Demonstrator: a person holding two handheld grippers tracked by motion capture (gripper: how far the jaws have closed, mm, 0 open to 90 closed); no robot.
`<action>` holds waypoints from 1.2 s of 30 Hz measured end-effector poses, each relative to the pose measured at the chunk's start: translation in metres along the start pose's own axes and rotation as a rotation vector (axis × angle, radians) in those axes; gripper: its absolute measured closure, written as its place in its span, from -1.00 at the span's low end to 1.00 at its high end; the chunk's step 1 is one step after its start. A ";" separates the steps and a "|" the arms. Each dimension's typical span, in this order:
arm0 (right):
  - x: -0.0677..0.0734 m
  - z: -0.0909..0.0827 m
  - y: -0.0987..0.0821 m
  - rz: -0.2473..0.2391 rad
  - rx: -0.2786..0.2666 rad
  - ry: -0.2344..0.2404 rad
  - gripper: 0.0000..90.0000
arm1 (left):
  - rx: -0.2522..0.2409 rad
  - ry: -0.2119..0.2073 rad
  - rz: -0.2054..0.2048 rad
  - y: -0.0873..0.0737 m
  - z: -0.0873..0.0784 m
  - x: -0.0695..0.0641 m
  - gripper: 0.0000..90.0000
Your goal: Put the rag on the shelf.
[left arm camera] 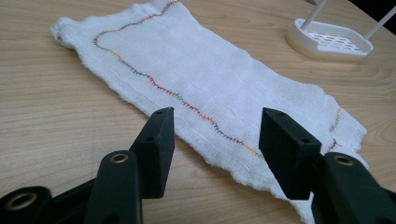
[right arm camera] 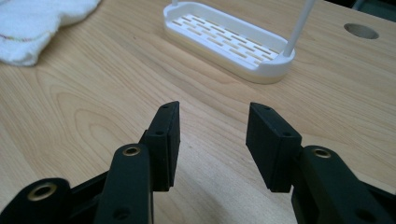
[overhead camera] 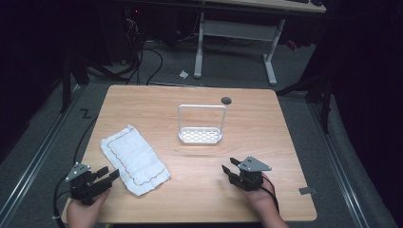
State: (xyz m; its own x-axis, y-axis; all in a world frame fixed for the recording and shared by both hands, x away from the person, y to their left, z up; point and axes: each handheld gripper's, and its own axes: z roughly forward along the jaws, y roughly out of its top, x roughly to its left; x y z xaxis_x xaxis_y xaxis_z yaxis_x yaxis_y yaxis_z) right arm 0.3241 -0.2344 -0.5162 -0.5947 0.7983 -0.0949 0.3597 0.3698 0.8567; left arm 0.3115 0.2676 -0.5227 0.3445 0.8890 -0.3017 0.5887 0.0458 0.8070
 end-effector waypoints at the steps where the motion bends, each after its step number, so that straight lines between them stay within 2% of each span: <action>1: 0.000 0.001 0.000 -0.007 0.004 -0.002 0.23 | 0.001 -0.002 -0.004 -0.001 0.000 0.000 0.02; 7: -0.001 -0.001 -0.003 0.007 0.011 0.006 0.22 | -0.002 0.023 0.024 -0.001 0.001 -0.001 0.02; 12: -0.001 0.003 -0.001 0.014 0.011 0.013 0.22 | -0.014 0.043 0.020 -0.004 -0.002 0.001 0.04; 15: 0.001 0.008 0.001 0.001 0.015 0.015 0.23 | -0.018 0.047 0.000 -0.006 -0.007 0.003 0.13; 16: 0.002 0.009 0.001 -0.001 0.022 0.016 0.23 | -0.016 0.047 -0.002 -0.006 -0.007 0.003 0.17; 18: 0.004 0.012 0.002 -0.010 0.026 0.019 0.23 | -0.005 0.054 -0.003 -0.007 -0.007 0.002 0.46; 19: 0.004 0.012 0.002 -0.010 0.026 0.019 0.23 | 0.004 0.050 -0.003 -0.007 -0.005 0.001 0.46; 20: 0.004 0.012 0.002 -0.012 0.026 0.020 0.24 | 0.017 0.044 0.003 -0.005 -0.002 -0.001 0.72; 21: 0.005 0.012 0.001 -0.011 0.029 0.021 0.25 | 0.029 0.061 0.012 -0.003 0.002 -0.005 1.00; 24: 0.005 0.013 0.002 0.003 0.032 0.023 0.27 | 0.060 0.080 0.075 0.005 0.019 -0.019 1.00; 25: 0.006 0.015 0.002 0.004 0.031 0.022 0.27 | 0.077 0.063 0.084 0.008 0.033 -0.027 1.00; 26: 0.006 0.015 0.002 0.002 0.032 0.023 0.27 | 0.077 0.063 0.084 0.008 0.033 -0.027 1.00; 28: 0.007 0.015 0.002 -0.005 0.036 0.026 0.27 | 0.107 0.058 0.118 0.009 0.045 -0.035 1.00; 30: 0.008 0.015 0.000 -0.013 0.045 0.027 0.27 | 0.159 0.056 0.150 0.007 0.055 -0.041 1.00; 32: 0.008 0.015 0.000 -0.013 0.043 0.029 0.27 | 0.163 0.065 0.185 0.003 0.058 -0.047 1.00; 35: 0.008 0.015 -0.001 -0.014 0.043 0.038 0.30 | 0.173 0.027 0.219 -0.002 0.057 -0.058 1.00; 36: 0.008 0.016 0.000 -0.010 0.044 0.040 0.31 | 0.173 0.027 0.219 -0.002 0.057 -0.058 1.00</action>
State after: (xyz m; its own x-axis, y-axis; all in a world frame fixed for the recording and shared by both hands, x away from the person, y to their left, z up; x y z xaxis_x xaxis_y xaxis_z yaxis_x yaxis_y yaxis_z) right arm 0.3301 -0.2204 -0.5253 -0.6264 0.7752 -0.0821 0.3845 0.3988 0.8325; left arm 0.3322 0.1895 -0.5355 0.4596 0.8808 -0.1141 0.6188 -0.2254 0.7525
